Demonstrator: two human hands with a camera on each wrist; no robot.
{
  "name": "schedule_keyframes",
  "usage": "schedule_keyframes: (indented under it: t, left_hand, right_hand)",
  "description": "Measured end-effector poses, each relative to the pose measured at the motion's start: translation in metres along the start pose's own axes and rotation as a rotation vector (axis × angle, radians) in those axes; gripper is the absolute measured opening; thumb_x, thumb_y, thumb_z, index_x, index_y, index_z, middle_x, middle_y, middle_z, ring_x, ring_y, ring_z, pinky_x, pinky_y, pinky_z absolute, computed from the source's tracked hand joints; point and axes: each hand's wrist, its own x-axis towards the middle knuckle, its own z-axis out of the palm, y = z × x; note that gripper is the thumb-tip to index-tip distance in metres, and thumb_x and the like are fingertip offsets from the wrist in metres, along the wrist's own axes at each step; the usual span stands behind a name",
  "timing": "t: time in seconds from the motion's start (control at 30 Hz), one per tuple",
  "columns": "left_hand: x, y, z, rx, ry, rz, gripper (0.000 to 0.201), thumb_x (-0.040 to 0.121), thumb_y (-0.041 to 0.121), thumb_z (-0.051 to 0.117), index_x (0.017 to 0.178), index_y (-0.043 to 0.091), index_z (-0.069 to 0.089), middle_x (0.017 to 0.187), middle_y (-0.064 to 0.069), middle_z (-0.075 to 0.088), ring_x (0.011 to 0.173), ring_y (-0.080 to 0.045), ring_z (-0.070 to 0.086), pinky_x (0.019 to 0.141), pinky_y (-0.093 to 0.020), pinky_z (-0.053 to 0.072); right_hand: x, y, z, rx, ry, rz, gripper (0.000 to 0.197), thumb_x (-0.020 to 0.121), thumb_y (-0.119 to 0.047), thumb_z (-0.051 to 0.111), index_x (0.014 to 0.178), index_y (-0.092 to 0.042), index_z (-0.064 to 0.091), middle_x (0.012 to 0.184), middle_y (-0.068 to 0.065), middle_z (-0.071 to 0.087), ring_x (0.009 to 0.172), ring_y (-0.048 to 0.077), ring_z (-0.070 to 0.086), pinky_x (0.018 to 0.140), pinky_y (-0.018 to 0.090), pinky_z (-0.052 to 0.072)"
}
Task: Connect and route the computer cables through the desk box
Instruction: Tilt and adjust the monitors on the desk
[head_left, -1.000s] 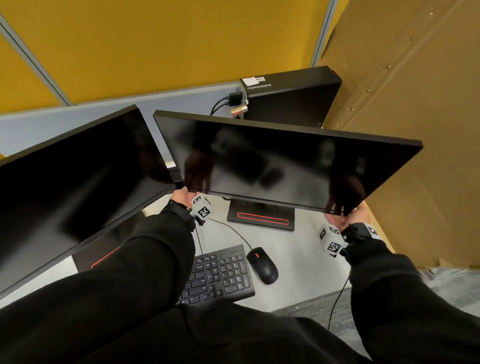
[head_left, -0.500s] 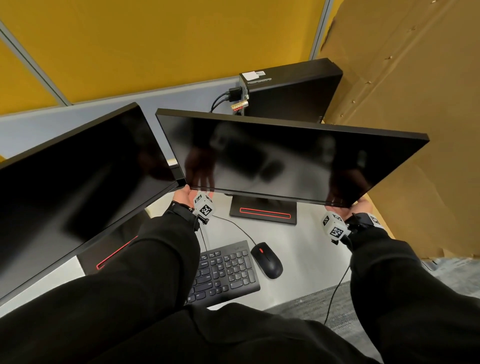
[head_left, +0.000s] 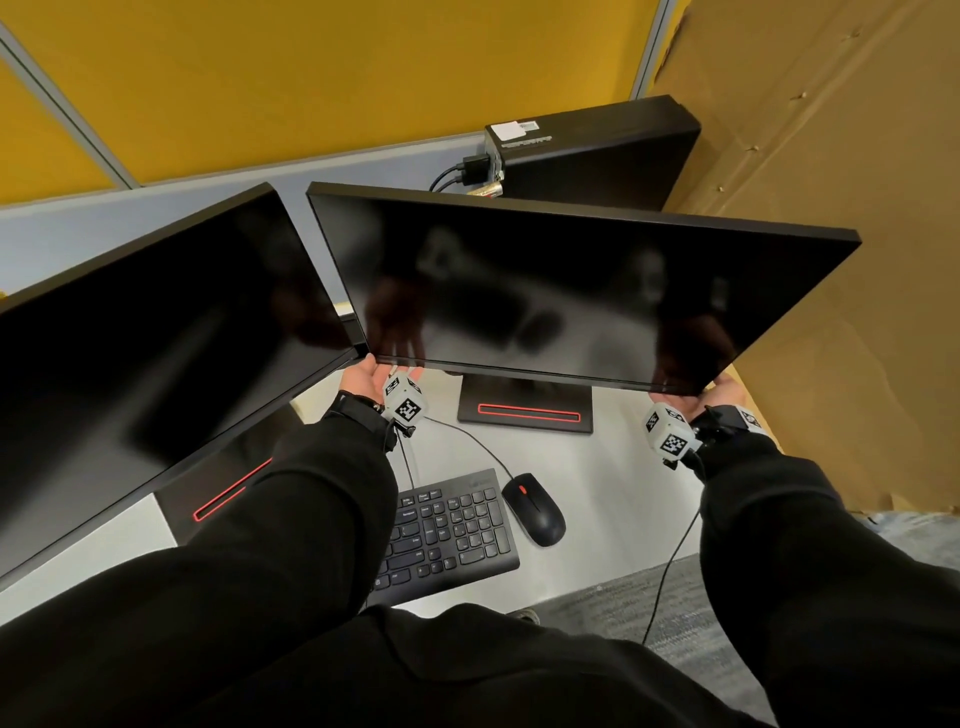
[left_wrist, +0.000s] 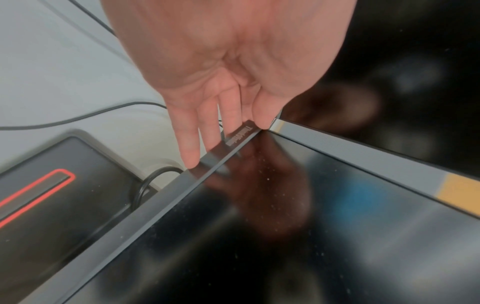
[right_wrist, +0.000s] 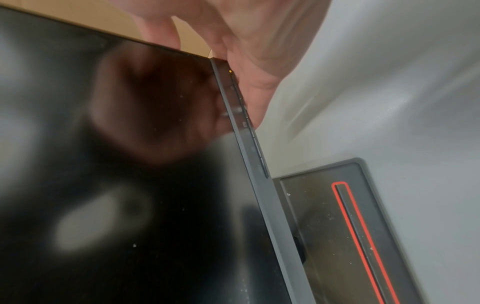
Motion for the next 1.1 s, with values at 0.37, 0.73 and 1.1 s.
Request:
schedule_keyframes:
  t: [0.37, 0.73, 1.1]
  left_hand:
    - [0.009, -0.003, -0.015, -0.058, 0.038, 0.052, 0.046, 0.112, 0.028, 0.035, 0.149, 0.002, 0.044, 0.156, -0.014, 0.043, 0.143, -0.036, 0.043, 0.104, -0.051, 0.046]
    - [-0.026, 0.011, -0.081, -0.01, 0.136, 0.163, 0.034, 0.107, 0.011, 0.039, 0.139, 0.003, 0.048, 0.137, -0.017, 0.062, 0.117, -0.036, 0.066, 0.093, -0.047, 0.056]
    - [-0.077, 0.089, -0.225, -0.426, 0.252, 0.355, 0.013, 0.096, 0.012, 0.054, 0.107, 0.007, 0.056, 0.12, -0.016, 0.061, 0.127, -0.04, 0.058, 0.099, -0.056, 0.05]
  right_hand:
    - [0.016, 0.0, -0.012, -0.084, 0.006, -0.027, 0.05, 0.095, -0.042, 0.055, 0.129, -0.005, 0.06, 0.113, 0.022, 0.073, 0.106, 0.042, 0.071, 0.095, 0.059, 0.053]
    - [-0.025, 0.113, 0.009, -0.395, -0.15, 0.21, 0.024, 0.094, -0.018, 0.047, 0.087, 0.0, 0.062, 0.074, 0.026, 0.065, 0.073, 0.038, 0.065, 0.079, 0.05, 0.056]
    - [-0.1, 0.314, 0.123, -0.846, -0.524, 0.406, 0.019, 0.104, -0.008, 0.04, 0.113, -0.002, 0.055, 0.131, 0.023, 0.059, 0.113, 0.035, 0.058, 0.094, 0.05, 0.049]
